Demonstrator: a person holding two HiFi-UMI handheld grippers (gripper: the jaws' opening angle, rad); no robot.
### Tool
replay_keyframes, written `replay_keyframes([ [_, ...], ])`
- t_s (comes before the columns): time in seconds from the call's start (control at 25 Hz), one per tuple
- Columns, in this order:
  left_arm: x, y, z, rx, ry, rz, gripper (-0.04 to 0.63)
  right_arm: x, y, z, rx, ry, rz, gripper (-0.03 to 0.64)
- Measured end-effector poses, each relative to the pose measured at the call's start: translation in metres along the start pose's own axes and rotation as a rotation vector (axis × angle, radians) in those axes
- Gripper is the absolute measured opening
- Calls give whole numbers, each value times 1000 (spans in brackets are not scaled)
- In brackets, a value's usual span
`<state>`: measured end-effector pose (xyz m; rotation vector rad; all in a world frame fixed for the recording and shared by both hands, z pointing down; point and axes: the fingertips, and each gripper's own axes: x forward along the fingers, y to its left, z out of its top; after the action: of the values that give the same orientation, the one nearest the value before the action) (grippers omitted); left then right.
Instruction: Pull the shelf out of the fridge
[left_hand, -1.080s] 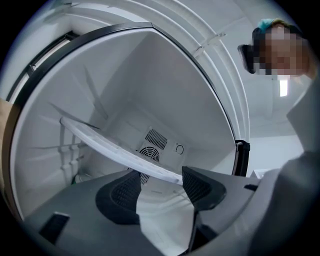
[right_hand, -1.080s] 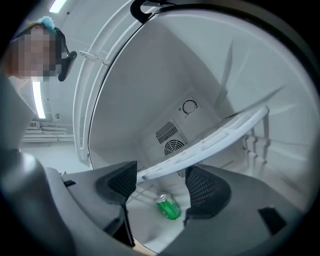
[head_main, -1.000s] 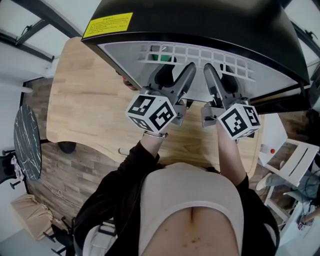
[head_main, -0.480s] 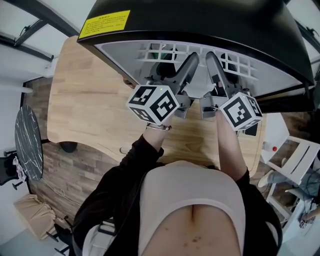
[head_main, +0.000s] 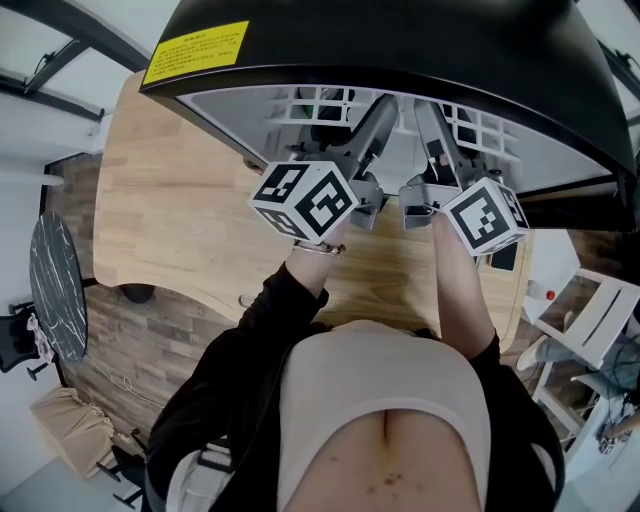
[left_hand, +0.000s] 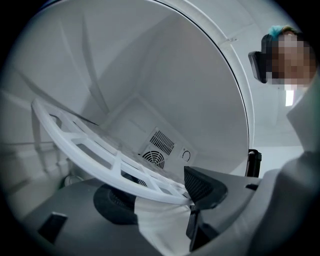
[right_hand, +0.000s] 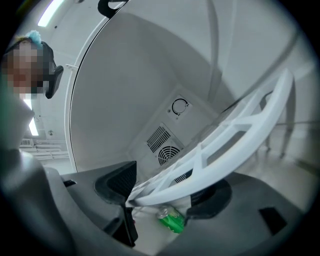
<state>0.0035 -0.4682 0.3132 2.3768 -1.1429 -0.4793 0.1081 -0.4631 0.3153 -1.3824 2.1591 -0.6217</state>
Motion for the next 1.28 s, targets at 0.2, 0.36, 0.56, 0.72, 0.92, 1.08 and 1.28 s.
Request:
replay_keyframes([
  [0.2,4,2,1,-18,-7,-7,272,8,6,6,1,-18,45,307],
  [0.36,6,3,2,-34,-21,-8,272,10,5,6,-10,-33,44,304],
  [0.56,6,6,2,-52,-21,5,270,11,3,5,3,-33,35,284],
  [0.72,5,6,1,-58,-26,15,259,9,3,4,16,-26,34,267],
  [0.92,3,6,1,-64,-24,23,252,8,3,4,26,-26,33,259],
  [1.08,0,5,1,-65,-29,23,247,6,4,4,28,-27,29,253],
  [1.28,-5,3,0,-68,-31,24,244,1,6,2,31,-25,22,252],
])
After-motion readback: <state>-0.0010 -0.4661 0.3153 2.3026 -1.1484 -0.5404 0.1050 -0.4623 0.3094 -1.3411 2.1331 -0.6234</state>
